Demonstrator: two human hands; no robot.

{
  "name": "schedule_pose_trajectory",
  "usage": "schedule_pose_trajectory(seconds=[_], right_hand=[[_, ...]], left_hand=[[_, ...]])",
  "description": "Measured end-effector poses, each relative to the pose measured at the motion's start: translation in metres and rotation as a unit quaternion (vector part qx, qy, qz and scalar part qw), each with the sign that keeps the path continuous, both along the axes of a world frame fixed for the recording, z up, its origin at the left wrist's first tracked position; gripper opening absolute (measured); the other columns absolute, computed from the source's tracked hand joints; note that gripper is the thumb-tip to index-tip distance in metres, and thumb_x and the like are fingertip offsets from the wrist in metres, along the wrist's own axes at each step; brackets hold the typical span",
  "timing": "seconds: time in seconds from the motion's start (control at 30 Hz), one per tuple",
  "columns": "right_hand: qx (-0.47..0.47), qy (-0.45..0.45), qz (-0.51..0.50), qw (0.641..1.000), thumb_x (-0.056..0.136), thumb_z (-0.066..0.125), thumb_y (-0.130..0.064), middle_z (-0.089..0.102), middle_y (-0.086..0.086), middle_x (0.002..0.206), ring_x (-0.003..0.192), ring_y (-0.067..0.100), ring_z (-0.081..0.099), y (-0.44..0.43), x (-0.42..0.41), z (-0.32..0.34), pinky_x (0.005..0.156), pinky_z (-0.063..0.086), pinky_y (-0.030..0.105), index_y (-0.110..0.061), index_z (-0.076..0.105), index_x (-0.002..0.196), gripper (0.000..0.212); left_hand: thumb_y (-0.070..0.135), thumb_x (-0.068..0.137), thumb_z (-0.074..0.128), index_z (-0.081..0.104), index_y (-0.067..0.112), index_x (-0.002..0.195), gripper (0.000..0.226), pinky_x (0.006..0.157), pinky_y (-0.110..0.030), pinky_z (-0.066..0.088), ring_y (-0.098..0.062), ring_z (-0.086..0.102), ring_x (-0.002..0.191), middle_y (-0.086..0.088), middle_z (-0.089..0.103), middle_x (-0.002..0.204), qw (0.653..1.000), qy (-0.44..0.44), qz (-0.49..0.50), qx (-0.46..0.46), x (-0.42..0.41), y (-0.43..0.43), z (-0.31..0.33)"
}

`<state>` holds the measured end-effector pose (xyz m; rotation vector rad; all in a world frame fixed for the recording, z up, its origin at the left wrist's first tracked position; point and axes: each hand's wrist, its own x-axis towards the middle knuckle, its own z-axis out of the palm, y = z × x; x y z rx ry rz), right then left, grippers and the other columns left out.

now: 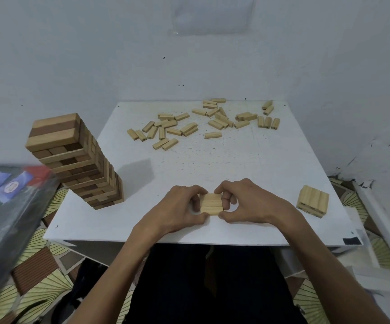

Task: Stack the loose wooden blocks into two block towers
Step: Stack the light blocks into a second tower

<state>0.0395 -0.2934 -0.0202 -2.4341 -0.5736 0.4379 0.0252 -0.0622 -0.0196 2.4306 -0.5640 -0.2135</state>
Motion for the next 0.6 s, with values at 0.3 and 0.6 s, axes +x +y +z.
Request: schedule_pose_trajectory(seconds=[0.3, 0.6], right_hand=[[0.023, -0.020, -0.022, 0.999, 0.077, 0.074, -0.039, 0.062, -0.025, 0.091, 0.095, -0.002, 0.048, 0.0009, -0.0078, -0.0048, 0.079, 0.043, 0.023, -0.036, 0.058, 0.115, 0.042], [0.003, -0.016, -0.017, 1.000, 0.078, 0.076, -0.035, 0.063, -0.019, 0.089, 0.093, -0.008, 0.048, 0.0039, -0.0051, 0.0003, 0.076, 0.043, 0.019, -0.029, 0.059, 0.117, 0.042]], left_hand=[[0.035, 0.078, 0.086, 0.066, 0.024, 0.130, 0.057, 0.073, -0.022, 0.047, -0.005, 0.054, 0.077, 0.015, 0.067, 0.091, 1.000, 0.005, -0.008, 0.003, 0.0075, 0.0090, 0.0057], [0.027, 0.083, 0.081, 0.066, 0.022, 0.126, 0.046, 0.069, -0.020, 0.043, -0.006, 0.054, 0.075, 0.012, 0.065, 0.085, 0.999, 0.018, -0.040, 0.016, 0.0081, 0.0067, 0.0069]])
